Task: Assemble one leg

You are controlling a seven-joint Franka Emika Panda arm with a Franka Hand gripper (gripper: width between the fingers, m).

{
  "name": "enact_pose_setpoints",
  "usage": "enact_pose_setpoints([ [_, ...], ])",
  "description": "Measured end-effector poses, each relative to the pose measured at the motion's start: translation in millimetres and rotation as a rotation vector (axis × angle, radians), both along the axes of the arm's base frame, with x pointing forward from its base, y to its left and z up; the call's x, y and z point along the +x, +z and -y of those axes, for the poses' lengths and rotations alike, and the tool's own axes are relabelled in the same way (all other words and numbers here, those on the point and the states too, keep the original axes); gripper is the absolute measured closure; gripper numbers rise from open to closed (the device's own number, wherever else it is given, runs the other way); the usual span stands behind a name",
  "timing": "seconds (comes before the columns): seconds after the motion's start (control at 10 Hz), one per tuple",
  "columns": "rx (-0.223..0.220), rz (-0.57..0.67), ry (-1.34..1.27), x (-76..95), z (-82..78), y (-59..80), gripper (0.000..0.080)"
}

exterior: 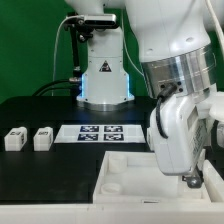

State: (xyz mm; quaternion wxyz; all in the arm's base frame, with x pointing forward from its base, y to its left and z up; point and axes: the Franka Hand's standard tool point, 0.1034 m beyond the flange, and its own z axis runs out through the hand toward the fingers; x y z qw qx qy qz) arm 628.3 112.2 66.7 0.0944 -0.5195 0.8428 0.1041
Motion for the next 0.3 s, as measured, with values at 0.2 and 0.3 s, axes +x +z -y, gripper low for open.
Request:
enact_pose_setpoints([
  [0.2, 0.008, 0.005, 0.039, -15.9, -11.8, 15.0, 0.0152],
  [0.3, 0.01, 0.006, 0.045, -20.8, -15.9, 22.2, 0.0152],
])
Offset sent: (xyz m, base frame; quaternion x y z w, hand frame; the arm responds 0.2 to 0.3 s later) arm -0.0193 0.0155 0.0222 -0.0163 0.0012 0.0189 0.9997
